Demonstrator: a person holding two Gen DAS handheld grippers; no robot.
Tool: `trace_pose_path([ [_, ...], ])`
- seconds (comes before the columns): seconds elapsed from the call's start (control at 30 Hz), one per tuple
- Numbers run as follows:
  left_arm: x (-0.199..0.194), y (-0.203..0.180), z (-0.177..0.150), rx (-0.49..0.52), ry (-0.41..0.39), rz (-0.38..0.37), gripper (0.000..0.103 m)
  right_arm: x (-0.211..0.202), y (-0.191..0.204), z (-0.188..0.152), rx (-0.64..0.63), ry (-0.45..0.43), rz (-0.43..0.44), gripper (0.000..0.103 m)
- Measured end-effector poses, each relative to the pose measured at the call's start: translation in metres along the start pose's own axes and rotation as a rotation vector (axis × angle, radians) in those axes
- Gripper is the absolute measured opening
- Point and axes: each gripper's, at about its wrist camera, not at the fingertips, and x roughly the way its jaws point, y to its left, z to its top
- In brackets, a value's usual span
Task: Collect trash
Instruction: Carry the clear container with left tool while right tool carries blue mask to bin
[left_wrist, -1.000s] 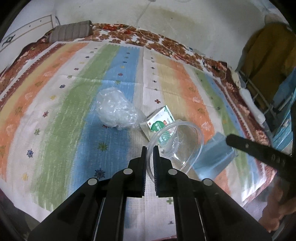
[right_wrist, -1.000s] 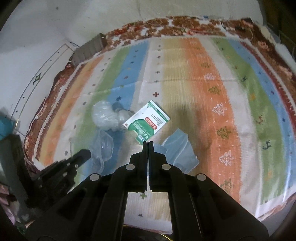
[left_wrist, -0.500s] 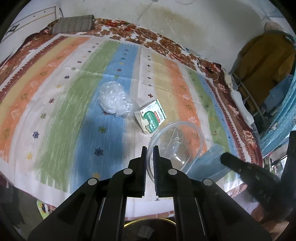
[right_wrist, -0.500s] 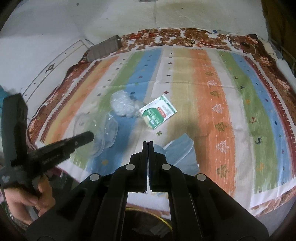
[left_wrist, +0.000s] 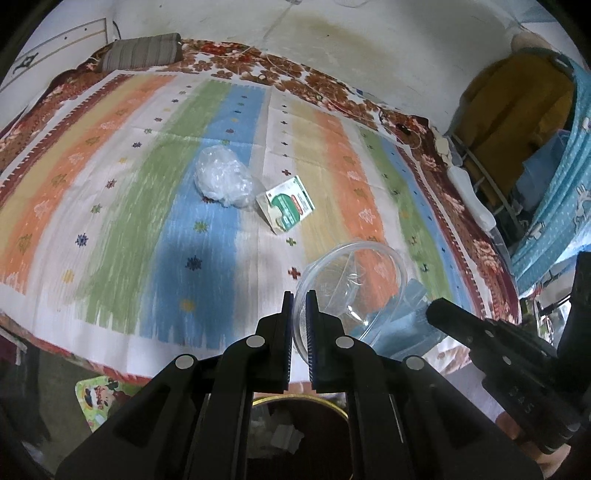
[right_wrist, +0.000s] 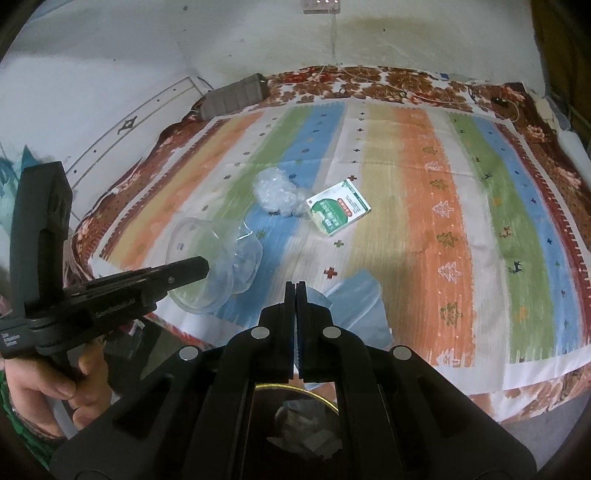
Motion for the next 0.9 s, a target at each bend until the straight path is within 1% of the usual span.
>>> trace_pose_path([
  [0.13,-0.012,0.000,-0.018,-0.006,-0.001,0.003,0.006,-0.009,0.003,-0.015,-0.007,-0.001,0.009,0.000],
  [0.23,-0.017,0.002,-0.029,-0.012,0.004,0.002,0.006,-0.017,0.008,-0.027,-0.031,-0.006,-0.002,0.000],
  [0.37,-0.025,0.005,-0.039,-0.012,-0.004,0.019,0.006,-0.023,0.011,-0.043,-0.046,-0.006,-0.015,0.000],
  [0.57,-0.031,0.003,-0.065,-0.003,0.022,-0.002,0.006,-0.032,0.011,-0.066,-0.036,0.006,-0.005,0.000],
  [0.77,-0.039,-0.004,-0.096,0.031,0.034,0.024,0.006,-0.041,0.012,-0.091,-0.035,0.014,0.000,0.000],
  [0.9,-0.037,-0.003,-0.113,0.026,0.058,0.037,0.006,-0.040,0.015,-0.111,-0.040,0.042,0.007,0.000],
])
